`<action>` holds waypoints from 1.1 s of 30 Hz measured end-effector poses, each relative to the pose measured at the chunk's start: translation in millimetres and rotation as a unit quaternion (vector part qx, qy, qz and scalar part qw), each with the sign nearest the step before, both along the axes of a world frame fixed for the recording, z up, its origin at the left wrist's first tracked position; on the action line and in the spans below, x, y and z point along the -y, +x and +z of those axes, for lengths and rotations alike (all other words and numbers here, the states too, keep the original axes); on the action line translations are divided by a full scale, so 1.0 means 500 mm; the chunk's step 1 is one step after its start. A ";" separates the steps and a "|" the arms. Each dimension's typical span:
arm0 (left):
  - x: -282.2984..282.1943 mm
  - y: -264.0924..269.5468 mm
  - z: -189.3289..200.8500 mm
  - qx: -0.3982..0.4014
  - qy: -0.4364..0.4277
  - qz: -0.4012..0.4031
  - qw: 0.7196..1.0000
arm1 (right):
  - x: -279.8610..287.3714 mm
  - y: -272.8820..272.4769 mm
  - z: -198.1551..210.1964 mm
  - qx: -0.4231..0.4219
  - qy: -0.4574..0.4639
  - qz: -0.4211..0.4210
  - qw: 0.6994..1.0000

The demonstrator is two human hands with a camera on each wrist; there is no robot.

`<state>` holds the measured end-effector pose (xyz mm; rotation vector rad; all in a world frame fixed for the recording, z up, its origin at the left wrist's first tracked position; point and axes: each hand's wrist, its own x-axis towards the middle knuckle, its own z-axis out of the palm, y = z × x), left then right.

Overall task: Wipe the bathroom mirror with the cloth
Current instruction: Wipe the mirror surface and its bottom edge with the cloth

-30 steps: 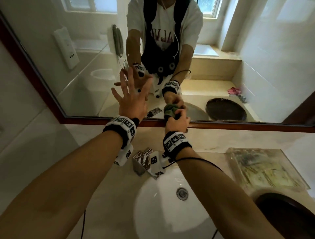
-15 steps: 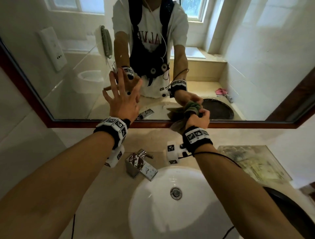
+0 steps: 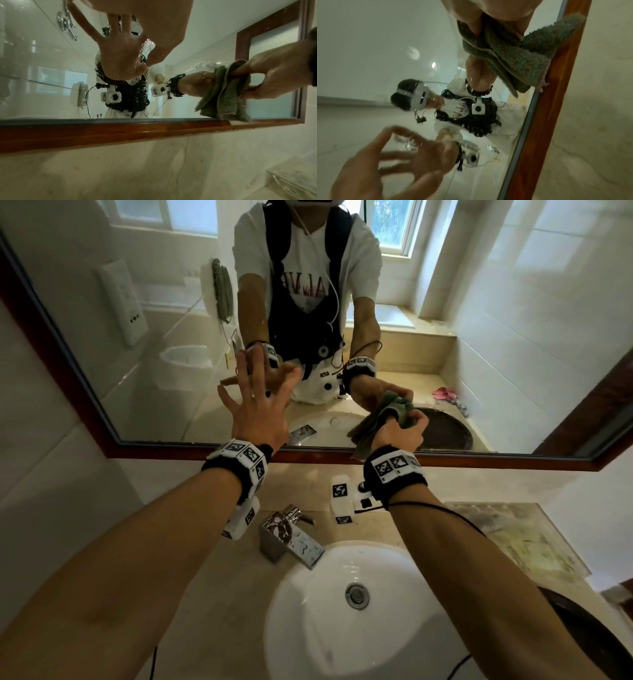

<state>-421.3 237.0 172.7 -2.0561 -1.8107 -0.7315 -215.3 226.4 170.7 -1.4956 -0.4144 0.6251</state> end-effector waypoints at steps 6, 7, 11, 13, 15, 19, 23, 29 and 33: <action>0.012 -0.068 0.007 -0.009 -0.015 0.003 1.000 | -0.001 -0.134 -0.001 0.051 0.034 0.059 0.996; 0.014 -0.085 0.005 -0.007 -0.019 0.012 1.000 | -0.001 -0.160 -0.004 0.062 0.033 0.071 0.995; 0.019 -0.130 0.002 -0.009 -0.033 0.018 0.999 | 0.001 -0.256 -0.022 0.131 0.029 0.120 0.984; 0.019 -0.145 0.005 -0.012 -0.043 0.019 0.999 | 0.003 -0.299 -0.027 0.151 0.024 0.142 0.978; 0.017 -0.157 0.007 -0.016 -0.049 0.020 0.998 | 0.000 -0.319 -0.032 0.152 0.021 0.151 0.977; 0.010 -0.167 0.008 -0.018 -0.044 0.026 0.999 | -0.001 -0.295 -0.035 0.143 0.013 0.161 0.976; 0.005 -0.162 0.000 -0.003 -0.037 0.023 0.999 | -0.006 -0.213 -0.043 0.094 0.014 0.117 0.989; -0.003 -0.154 -0.012 0.019 -0.016 0.018 1.000 | -0.002 -0.082 -0.049 0.053 -0.016 0.015 0.998; -0.002 -0.152 -0.017 0.028 0.016 0.009 0.999 | -0.007 -0.030 -0.056 0.027 -0.034 -0.013 0.999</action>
